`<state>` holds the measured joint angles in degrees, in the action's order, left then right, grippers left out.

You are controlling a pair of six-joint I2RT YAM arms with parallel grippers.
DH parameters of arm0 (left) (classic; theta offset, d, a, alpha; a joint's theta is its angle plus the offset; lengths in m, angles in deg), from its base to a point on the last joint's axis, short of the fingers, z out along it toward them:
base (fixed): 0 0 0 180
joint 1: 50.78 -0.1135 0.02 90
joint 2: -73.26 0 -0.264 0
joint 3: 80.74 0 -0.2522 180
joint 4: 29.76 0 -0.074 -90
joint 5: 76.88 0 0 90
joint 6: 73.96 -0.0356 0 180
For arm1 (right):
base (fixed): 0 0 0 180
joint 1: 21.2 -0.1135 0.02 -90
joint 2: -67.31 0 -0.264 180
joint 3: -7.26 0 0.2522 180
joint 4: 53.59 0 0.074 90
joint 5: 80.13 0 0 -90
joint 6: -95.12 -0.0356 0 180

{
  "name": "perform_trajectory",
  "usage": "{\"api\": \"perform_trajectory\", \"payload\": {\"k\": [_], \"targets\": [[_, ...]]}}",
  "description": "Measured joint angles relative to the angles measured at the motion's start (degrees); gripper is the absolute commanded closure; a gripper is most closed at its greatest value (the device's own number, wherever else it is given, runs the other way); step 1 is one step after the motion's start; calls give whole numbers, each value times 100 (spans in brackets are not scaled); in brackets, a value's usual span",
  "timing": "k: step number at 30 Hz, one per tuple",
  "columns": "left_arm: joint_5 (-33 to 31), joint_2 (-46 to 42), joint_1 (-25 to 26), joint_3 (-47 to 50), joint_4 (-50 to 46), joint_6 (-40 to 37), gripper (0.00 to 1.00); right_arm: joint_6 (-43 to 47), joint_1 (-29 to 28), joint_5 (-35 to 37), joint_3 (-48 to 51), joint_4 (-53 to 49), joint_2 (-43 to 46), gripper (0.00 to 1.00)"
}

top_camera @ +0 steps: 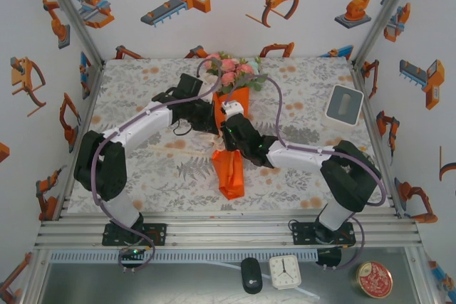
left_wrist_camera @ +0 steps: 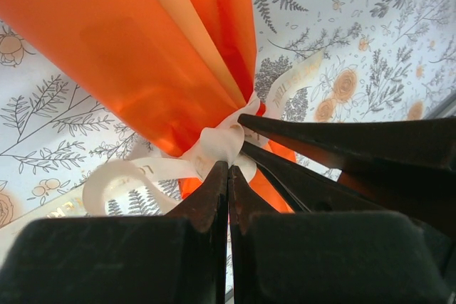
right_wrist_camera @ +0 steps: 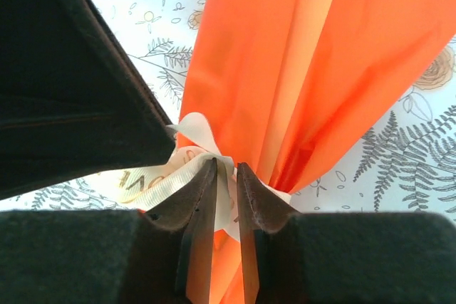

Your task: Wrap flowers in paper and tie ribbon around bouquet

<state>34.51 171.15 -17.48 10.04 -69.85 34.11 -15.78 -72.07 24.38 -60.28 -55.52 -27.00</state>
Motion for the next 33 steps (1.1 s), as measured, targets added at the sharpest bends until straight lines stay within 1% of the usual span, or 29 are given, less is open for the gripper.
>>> {"api": "perform_trajectory", "payload": {"k": [7, 9, 11, 14, 18, 22, 30, 33], "targets": [[76, -4, 0, 90, 17, 4, 92, 131, 0, 48, -26, 46, -127, 62], [79, -4, 0, 92, 20, 4, 92, 155, 0, 31, -39, 103, -214, 60], [76, -4, 0, 92, 20, 4, 92, 210, 0, 15, -39, 170, -284, 60], [68, -4, -7, 96, 17, 2, 92, 315, 2, 13, -81, 219, -369, 61], [33, -4, -48, 103, 15, 0, 92, 431, 7, 7, -243, 262, -490, 67], [48, -7, -72, 142, 17, 13, 92, 448, 11, -33, -275, 455, -496, 70], [131, -9, -114, 203, 20, 76, 92, 446, 28, -179, -326, 614, -498, 71], [142, -9, -122, 205, 26, 81, 92, 444, 35, -179, -369, 658, -557, 83]]}}
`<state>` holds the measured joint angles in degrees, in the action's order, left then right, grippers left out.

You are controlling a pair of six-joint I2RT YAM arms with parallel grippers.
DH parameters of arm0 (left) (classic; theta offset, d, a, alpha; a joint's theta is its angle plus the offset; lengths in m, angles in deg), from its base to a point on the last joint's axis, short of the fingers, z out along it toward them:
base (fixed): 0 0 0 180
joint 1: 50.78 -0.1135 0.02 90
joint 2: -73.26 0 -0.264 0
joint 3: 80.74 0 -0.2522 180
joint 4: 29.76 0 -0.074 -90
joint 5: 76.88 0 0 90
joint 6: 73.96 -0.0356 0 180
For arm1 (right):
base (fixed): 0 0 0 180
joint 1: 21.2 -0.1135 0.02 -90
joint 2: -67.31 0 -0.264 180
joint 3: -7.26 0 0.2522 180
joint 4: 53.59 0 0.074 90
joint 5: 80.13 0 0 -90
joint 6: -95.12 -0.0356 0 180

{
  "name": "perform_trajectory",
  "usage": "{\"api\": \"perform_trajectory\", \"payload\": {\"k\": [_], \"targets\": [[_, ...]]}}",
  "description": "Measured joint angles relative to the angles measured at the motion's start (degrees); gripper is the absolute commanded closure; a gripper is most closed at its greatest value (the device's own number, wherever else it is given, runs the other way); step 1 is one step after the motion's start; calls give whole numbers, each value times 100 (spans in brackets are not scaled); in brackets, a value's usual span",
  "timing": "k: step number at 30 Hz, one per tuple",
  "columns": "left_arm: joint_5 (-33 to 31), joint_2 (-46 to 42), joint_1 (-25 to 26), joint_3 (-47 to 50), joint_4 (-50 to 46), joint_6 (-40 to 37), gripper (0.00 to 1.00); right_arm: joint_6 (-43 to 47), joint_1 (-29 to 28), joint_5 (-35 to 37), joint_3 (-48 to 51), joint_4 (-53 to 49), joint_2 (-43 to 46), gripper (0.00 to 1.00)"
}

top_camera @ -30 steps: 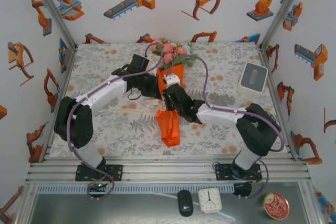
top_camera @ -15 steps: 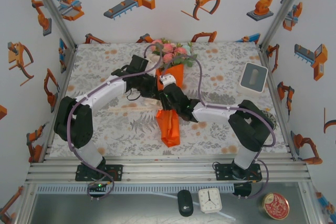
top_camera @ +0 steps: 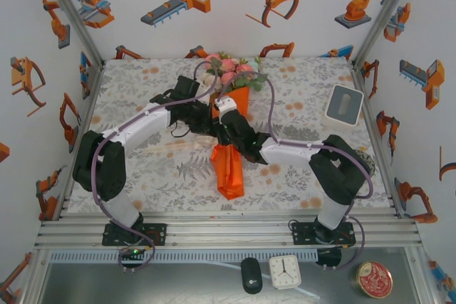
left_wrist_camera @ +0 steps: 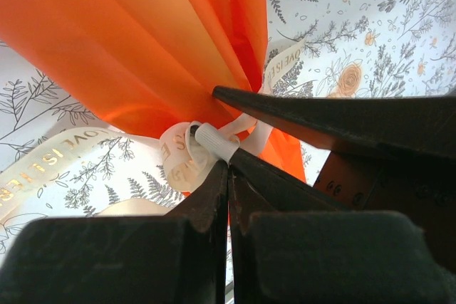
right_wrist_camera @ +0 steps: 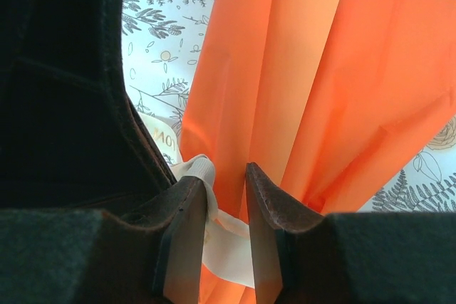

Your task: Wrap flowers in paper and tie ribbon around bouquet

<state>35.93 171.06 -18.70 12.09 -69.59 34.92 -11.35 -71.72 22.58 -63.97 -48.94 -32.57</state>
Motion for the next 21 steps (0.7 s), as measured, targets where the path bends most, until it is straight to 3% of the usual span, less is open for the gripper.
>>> {"api": "perform_trajectory", "payload": {"k": [6, 14, 21], "targets": [[192, -98, -20, 118, 212, 2, 87, 0, -2, 20, -13, 44, -68, 99], [369, -461, -240, 415, 216, 101, 64, 68, 28, -122, 227, 487, -24, 100], [297, -664, -813, 258, 433, 358, 65, 201, 48, -269, 573, 852, 57, 100]]}}
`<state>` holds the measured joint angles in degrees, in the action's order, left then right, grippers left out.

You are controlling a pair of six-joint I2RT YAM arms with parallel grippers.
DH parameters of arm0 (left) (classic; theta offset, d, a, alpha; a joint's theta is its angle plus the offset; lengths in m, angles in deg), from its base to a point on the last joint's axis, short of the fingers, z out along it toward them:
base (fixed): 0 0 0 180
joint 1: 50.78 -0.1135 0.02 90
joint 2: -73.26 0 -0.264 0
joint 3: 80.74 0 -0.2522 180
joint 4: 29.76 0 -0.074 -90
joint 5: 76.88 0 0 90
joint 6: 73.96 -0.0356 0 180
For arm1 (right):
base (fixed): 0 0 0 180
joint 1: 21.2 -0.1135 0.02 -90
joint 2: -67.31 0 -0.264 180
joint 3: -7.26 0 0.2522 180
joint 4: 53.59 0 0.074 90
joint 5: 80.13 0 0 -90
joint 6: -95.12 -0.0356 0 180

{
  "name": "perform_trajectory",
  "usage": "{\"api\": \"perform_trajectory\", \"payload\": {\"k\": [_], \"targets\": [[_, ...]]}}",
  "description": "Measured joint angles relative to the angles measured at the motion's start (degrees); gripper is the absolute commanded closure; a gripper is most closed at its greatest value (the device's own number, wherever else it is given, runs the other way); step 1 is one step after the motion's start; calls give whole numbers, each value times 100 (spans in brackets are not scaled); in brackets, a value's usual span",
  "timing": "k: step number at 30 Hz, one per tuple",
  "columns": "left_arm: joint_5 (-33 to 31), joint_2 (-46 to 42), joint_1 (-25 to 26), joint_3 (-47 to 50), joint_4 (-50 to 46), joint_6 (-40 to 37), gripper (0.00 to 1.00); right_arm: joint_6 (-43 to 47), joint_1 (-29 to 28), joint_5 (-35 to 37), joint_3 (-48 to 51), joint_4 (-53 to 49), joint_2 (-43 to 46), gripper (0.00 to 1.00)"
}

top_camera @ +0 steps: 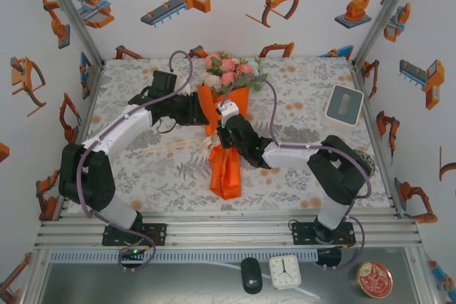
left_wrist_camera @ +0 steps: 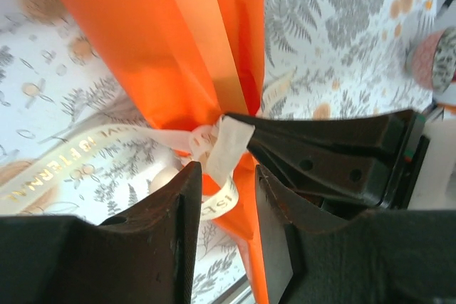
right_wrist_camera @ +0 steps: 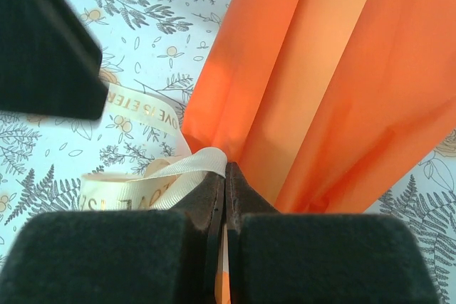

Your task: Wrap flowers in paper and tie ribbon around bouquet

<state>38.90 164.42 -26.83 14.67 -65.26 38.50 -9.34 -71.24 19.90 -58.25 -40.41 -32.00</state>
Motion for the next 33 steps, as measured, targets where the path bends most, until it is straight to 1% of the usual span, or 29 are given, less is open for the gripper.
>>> {"api": "perform_trajectory", "payload": {"k": [2, 5, 7, 9, 12, 21, 28, 33], "targets": [[-68, 166, -26, -219, 7, 44, 70, 28, 4, -22, 42, 85, 11, 100], [-105, 713, -26, -651, 59, 87, 80, 68, 4, -72, 72, 129, 44, 100], [-79, 1099, -26, -761, 155, 107, 85, 105, 4, -107, 92, 142, 92, 100], [-28, 1432, -26, -754, 151, 111, 87, 138, 4, -146, 116, 164, 164, 100], [164, 1720, -24, -704, 146, 105, 87, 199, 4, -149, 153, 181, 262, 100], [758, 1609, 13, -299, 328, 83, 83, 251, 4, -153, 186, 208, 289, 100], [1003, 1311, 46, 85, 507, 68, 79, 251, 4, -151, 184, 205, 289, 100], [1023, 981, 66, 319, 905, 125, 79, 251, 4, -166, 186, 205, 289, 100]]}}
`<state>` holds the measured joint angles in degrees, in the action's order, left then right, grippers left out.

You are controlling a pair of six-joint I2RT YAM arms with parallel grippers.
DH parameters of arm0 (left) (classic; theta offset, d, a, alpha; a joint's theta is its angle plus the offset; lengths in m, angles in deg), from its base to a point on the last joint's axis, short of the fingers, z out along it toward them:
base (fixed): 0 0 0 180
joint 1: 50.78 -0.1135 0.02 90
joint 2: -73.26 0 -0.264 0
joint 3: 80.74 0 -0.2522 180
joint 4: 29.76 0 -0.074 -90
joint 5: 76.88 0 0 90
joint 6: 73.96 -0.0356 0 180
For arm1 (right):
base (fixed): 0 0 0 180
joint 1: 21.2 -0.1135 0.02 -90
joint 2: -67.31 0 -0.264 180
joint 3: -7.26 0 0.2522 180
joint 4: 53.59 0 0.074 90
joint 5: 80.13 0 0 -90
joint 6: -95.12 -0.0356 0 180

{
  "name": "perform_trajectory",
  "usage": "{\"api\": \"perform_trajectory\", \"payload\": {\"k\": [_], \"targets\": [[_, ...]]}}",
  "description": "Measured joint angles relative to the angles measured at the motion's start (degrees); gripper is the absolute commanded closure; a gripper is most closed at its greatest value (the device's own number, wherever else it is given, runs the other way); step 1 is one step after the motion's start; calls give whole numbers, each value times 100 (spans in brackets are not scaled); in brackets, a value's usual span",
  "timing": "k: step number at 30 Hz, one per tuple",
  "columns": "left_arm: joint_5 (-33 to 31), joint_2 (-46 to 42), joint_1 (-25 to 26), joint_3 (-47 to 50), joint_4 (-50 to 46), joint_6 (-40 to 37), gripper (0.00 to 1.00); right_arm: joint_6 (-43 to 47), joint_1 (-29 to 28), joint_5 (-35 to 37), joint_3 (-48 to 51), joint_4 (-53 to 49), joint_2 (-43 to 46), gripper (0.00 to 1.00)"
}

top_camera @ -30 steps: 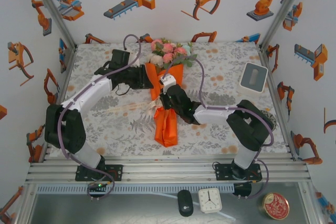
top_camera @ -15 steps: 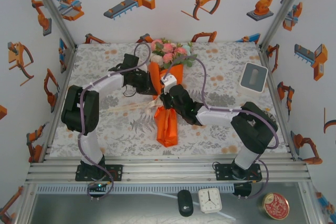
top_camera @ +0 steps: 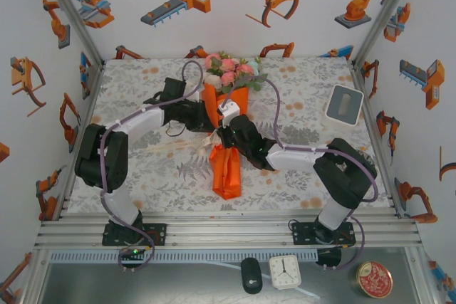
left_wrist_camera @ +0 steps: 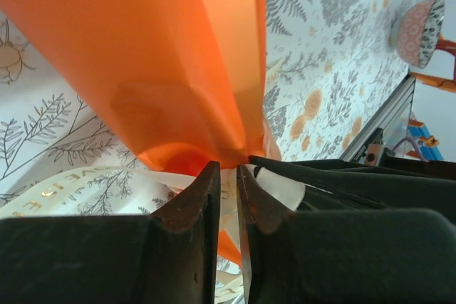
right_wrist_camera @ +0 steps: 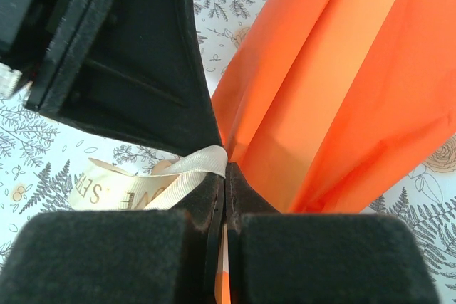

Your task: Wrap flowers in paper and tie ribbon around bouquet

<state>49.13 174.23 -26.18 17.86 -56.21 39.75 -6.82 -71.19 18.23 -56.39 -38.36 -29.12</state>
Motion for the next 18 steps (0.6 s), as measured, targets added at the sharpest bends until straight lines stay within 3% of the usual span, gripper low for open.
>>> {"api": "perform_trajectory", "payload": {"k": [18], "targets": [[260, -114, 15, 81, 302, 61, 71, -2, 0, -2, -2, -26, 0, 100]]}}
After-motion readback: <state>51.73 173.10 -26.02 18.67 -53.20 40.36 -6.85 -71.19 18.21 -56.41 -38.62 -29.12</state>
